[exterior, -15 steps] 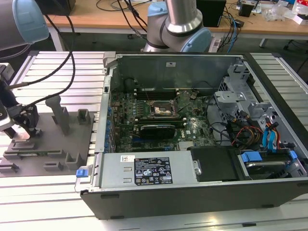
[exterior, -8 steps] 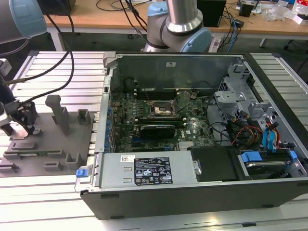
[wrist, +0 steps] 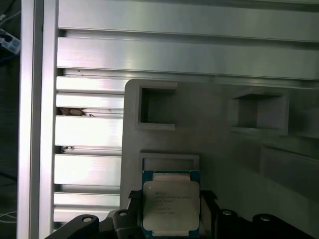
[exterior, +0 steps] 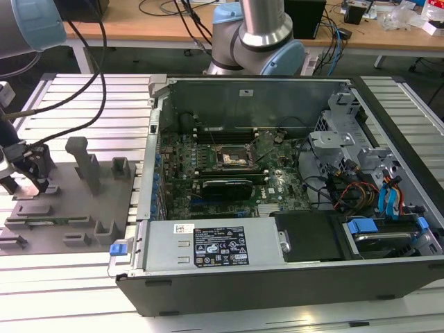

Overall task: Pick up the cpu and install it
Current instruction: 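Pick up the cpu and move it towards the insertion slot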

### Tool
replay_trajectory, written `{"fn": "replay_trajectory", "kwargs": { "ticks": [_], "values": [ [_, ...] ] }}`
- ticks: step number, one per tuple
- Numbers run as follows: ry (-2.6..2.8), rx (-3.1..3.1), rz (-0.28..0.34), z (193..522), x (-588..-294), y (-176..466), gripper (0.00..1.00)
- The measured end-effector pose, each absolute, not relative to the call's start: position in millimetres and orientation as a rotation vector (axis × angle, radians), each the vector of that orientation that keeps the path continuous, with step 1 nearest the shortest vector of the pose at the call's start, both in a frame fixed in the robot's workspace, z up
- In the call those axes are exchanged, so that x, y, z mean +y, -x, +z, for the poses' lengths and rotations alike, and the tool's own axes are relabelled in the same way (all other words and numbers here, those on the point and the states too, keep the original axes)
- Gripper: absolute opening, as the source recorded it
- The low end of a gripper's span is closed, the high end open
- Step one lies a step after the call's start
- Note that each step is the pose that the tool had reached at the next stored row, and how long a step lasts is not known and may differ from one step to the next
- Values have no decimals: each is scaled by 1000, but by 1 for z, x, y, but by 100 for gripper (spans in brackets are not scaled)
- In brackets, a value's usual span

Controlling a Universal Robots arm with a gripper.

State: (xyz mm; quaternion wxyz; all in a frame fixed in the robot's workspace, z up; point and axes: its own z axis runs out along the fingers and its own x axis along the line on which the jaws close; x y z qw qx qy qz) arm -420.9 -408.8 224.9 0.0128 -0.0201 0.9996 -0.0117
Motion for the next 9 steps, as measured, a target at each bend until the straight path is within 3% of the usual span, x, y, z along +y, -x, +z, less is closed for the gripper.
{"fn": "replay_trajectory", "kwargs": {
  "ticks": [9],
  "values": [
    [63, 3115, -37, 233, -409, 421, 55]
  ]
}}
